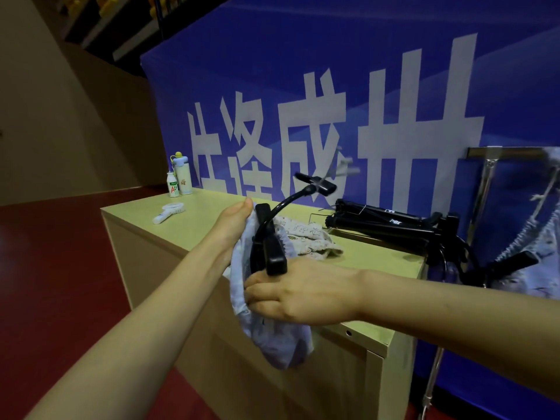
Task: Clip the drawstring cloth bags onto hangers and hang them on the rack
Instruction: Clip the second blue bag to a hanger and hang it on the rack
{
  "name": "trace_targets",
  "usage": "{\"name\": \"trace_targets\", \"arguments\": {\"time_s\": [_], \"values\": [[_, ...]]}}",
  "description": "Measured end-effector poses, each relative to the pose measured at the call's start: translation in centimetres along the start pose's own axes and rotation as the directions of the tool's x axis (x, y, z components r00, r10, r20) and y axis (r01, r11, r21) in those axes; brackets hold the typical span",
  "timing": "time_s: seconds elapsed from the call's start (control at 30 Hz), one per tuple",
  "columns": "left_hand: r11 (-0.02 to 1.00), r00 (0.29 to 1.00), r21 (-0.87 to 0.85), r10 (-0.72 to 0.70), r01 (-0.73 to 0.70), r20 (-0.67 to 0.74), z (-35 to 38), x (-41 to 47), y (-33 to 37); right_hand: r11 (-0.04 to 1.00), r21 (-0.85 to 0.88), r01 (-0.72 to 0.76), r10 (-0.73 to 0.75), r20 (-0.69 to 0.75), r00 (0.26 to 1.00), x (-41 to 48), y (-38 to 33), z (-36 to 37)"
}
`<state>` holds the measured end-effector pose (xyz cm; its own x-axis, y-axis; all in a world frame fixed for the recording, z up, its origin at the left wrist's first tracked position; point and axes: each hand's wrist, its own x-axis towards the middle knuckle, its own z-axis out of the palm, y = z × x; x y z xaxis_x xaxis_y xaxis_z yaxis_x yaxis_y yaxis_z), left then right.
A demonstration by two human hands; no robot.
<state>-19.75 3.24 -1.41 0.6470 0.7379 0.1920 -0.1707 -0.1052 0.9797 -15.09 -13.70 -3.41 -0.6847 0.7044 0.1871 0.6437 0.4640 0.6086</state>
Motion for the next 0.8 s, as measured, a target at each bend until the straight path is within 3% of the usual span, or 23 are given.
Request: {"name": "trace_targets", "arguments": {"time_s": [0.07, 0.17, 0.27, 0.33, 0.4, 0.53, 0.6, 0.7, 0.8], "values": [[0.999, 0.999, -0.031, 0.020, -0.019, 0.041, -0.1, 0.1, 0.1, 0.969, 0.186, -0.163, 0.150, 0.083, 0.985, -0.3, -0.4, -0.8], [0.998, 0.996, -0.057, 0.034, -0.029, 0.085, -0.1, 0.2, -0.1, 0.825, 0.374, -0.423, 0.405, 0.130, 0.905, -1.1, -0.5, -1.9], [0.992, 0.993, -0.122, 0.012, 0.003, 0.114, 0.1, 0.2, 0.1, 0.603, 0.480, -0.637, 0.716, 0.026, 0.698, -2.3, 0.8, -1.8], [0.994, 0.990, -0.110, 0.015, 0.001, 0.141, 0.5, 0.1, -0.1, 0.472, 0.504, -0.723, 0.836, 0.003, 0.548, -2.6, 1.5, -1.1], [0.995, 0.987, -0.100, 0.022, -0.006, 0.160, 1.4, -0.1, 0.0, 0.361, 0.528, -0.768, 0.886, 0.063, 0.460, -2.3, 1.9, -0.2], [0.994, 0.981, -0.105, -0.010, 0.031, 0.192, 2.5, -0.2, 0.1, 0.175, 0.652, -0.738, 0.908, 0.182, 0.377, -1.7, 2.3, -0.4], [0.994, 0.982, -0.096, -0.025, 0.044, 0.187, 2.4, -0.2, 0.3, 0.142, 0.710, -0.690, 0.911, 0.178, 0.371, -1.6, 2.2, -0.7], [0.999, 0.983, -0.046, -0.003, 0.012, 0.182, 2.5, -0.4, 0.5, 0.182, 0.671, -0.719, 0.910, 0.162, 0.381, -1.4, 2.3, -0.4], [1.000, 0.970, -0.029, 0.013, -0.007, 0.241, 2.8, -0.3, 0.3, 0.106, 0.699, -0.708, 0.956, 0.123, 0.265, -1.6, 3.0, 0.7]]}}
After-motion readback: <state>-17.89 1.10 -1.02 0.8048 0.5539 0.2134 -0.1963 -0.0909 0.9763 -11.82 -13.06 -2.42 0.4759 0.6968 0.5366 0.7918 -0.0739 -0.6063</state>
